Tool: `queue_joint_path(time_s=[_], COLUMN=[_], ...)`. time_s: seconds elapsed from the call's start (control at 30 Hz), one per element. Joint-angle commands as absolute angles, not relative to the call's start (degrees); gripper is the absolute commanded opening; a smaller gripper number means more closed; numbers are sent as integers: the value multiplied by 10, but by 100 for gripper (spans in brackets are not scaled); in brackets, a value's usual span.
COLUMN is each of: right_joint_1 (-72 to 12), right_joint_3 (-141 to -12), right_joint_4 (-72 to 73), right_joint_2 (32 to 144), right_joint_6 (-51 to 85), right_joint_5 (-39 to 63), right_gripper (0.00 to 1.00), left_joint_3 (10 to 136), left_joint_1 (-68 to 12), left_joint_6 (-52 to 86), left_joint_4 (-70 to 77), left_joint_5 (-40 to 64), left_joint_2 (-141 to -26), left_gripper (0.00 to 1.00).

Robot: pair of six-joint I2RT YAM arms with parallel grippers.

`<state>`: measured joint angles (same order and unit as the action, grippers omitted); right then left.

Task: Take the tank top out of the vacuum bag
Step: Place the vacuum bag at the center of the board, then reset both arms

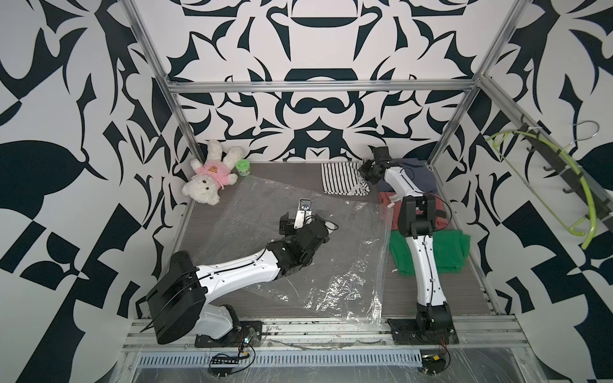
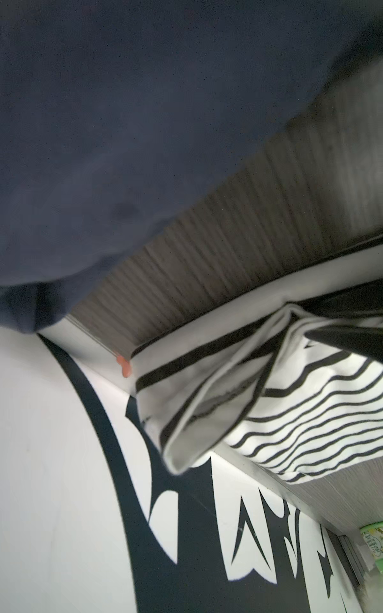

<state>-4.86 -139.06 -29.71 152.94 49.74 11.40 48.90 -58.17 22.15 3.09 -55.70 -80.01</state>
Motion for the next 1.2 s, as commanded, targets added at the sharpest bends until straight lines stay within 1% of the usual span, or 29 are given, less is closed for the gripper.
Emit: queue_joint_path(time_s=[0.0,0.1,0.13,0.17,0.2,0.23,0.27,0.33,0.5,0.6,0.7,0.77,0.87,0.93,1.0,1.03,1.07,1.17], right_joint_1=[-32,-24,-22,-20,-19,-18,-18,-18,-18,-19,-19,-18,-18,-21,-30,-37,-44,-71], right_joint_3=[-1402,-1422,-1427,-1427,-1426,-1427,-1432,-1445,-1437,-1392,-1319,-1238,-1074,-936,-786,-714,-663,-558], right_joint_4=[-317,-338,-346,-350,-350,-350,-356,-369,-397,-398,-393,-369,-301,-246,-157,-119,-102,-98], right_joint_2=[1476,1477,1475,1473,1469,1467,1464,1457,1396,1328,1237,1169,1045,954,867,826,796,728], right_joint_6=[449,416,408,400,385,369,353,329,269,241,232,233,237,234,220,212,204,169], right_joint_5=[93,93,92,93,92,91,91,85,22,-10,-12,-4,5,-20,-27,-54,-69,-139], right_gripper=[0,0,4,11,30,59,76,77,76,76,77,78,78,80,82,86,87,92], left_joint_3=[498,502,504,507,510,512,514,516,510,500,492,488,486,473,458,448,436,392], left_joint_1=[-577,-572,-572,-571,-571,-571,-571,-570,-549,-521,-490,-473,-448,-422,-391,-375,-360,-305], left_joint_6=[226,223,223,222,222,222,221,216,217,212,202,190,181,184,197,205,204,174], left_joint_4=[25,29,29,29,29,27,26,27,22,24,24,28,12,2,-16,-30,-35,-25], left_joint_5=[-561,-558,-557,-557,-557,-556,-555,-556,-548,-540,-536,-530,-546,-555,-575,-597,-613,-613], left_joint_2=[-795,-803,-805,-809,-811,-813,-815,-816,-800,-775,-748,-735,-710,-690,-670,-662,-655,-641], left_gripper=[99,99,99,99,99,99,99,99,99,99,99,99,99,99,99,99,99,99])
